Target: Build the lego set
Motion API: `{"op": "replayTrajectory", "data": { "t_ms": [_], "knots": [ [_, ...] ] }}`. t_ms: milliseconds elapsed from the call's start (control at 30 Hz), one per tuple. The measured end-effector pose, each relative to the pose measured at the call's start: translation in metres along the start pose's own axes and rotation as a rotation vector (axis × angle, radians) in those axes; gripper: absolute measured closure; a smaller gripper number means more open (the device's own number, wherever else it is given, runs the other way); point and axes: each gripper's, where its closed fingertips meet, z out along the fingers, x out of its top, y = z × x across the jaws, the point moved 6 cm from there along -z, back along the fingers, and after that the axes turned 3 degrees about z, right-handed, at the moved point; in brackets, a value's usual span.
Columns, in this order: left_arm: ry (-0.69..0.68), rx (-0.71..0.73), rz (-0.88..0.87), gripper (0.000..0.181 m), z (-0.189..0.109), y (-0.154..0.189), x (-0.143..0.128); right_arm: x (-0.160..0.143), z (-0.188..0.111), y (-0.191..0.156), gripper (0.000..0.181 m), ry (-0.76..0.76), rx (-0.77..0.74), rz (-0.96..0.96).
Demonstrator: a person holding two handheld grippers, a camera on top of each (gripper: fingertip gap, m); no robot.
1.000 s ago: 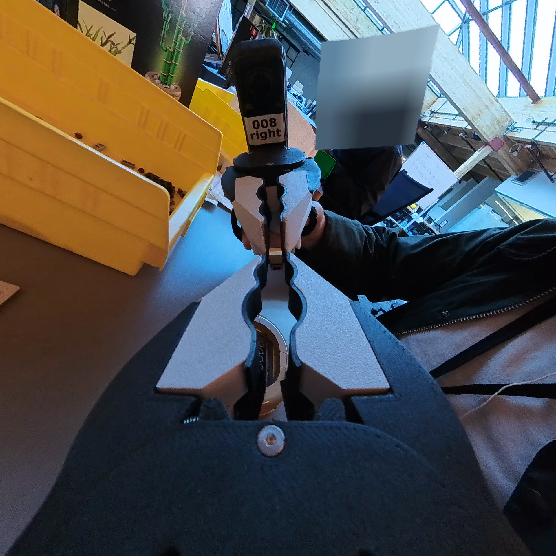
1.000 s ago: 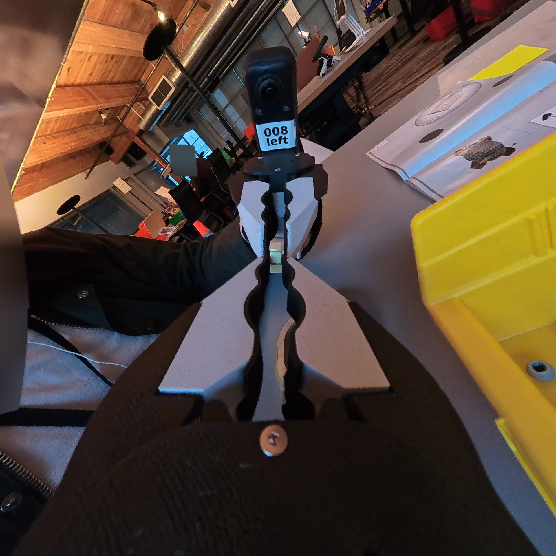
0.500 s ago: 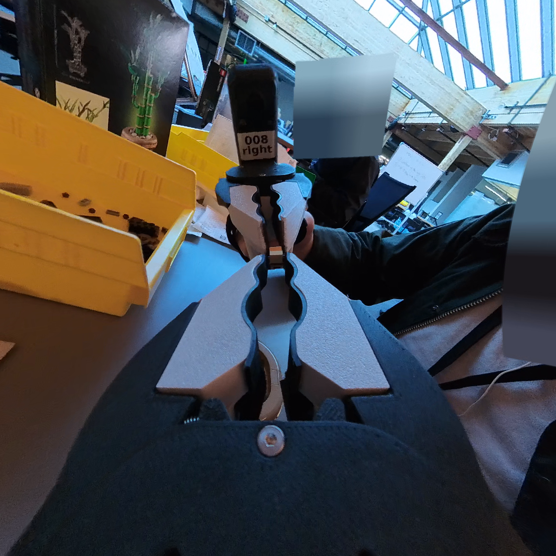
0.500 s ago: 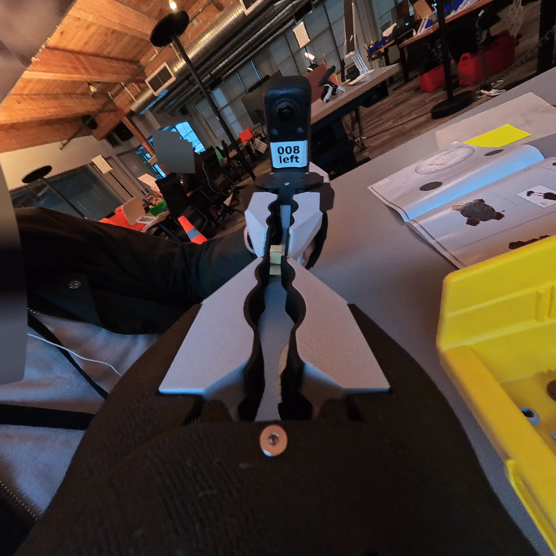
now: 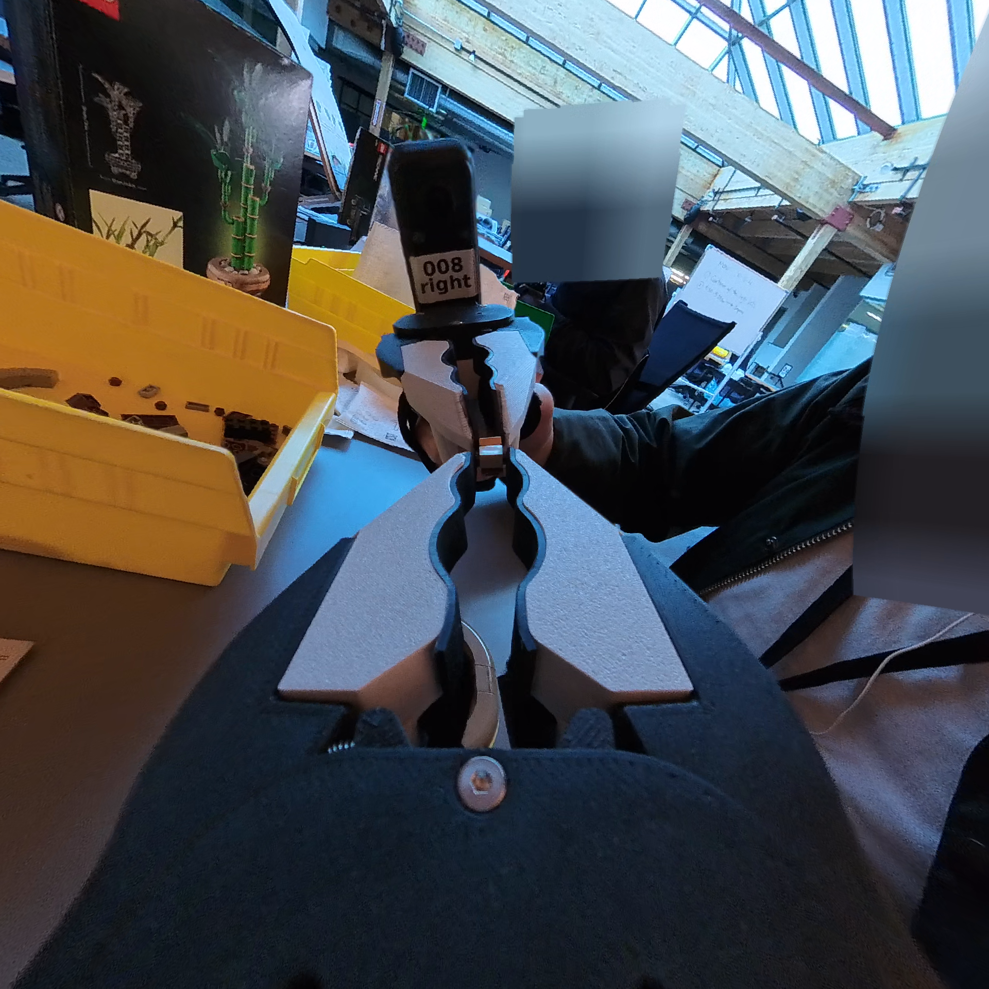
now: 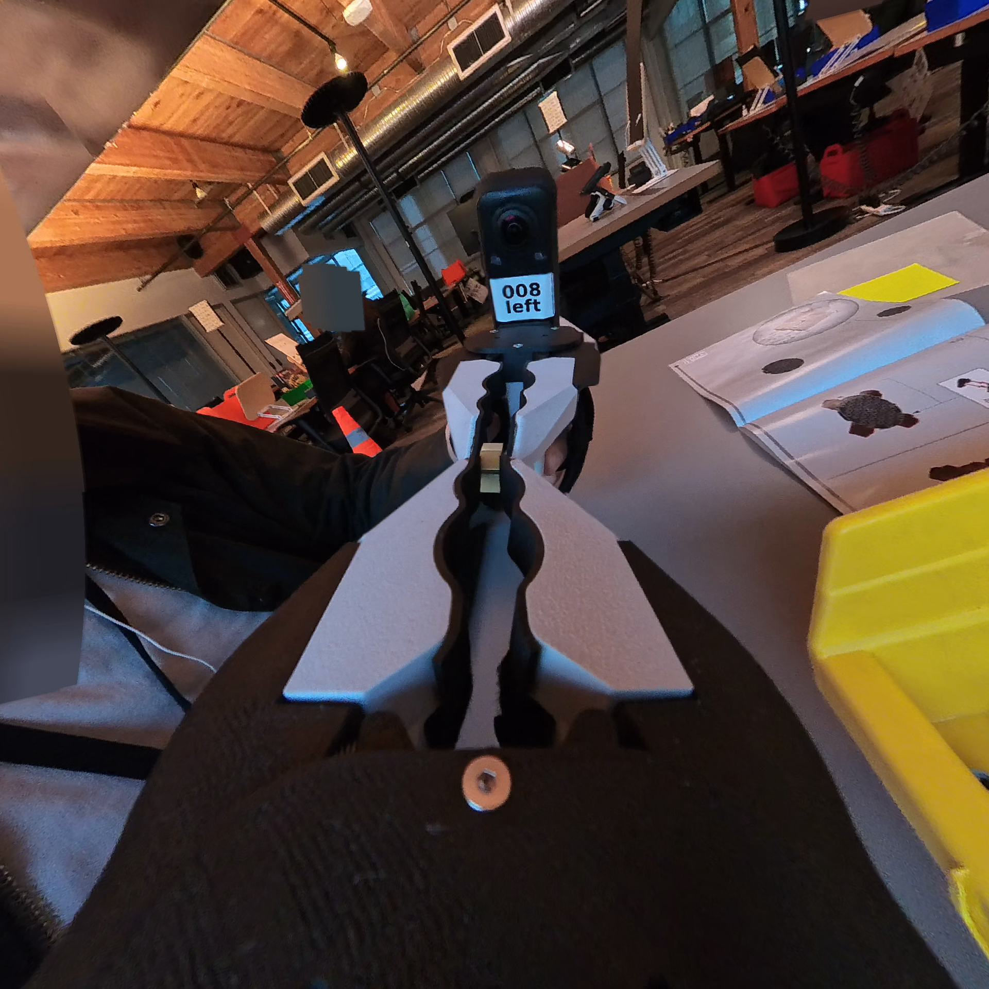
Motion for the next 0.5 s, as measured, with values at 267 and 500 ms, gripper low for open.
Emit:
{"op": "replayTrajectory", "data": {
  "t_ms": [267, 500],
  "knots": [
    [-0.217, 0.092, 0.067, 0.172, 0.004, -0.006, -0.020, 0.014, -0.010, -0.002, 0.177, 0.142, 0.053, 0.071],
    [-0.090, 0.076, 0.145, 0.172, 0.008, -0.006, -0.014, 0.038, -0.063, 0.003, 0.176, 0.164, -0.330, -0.399]
  ]
}}
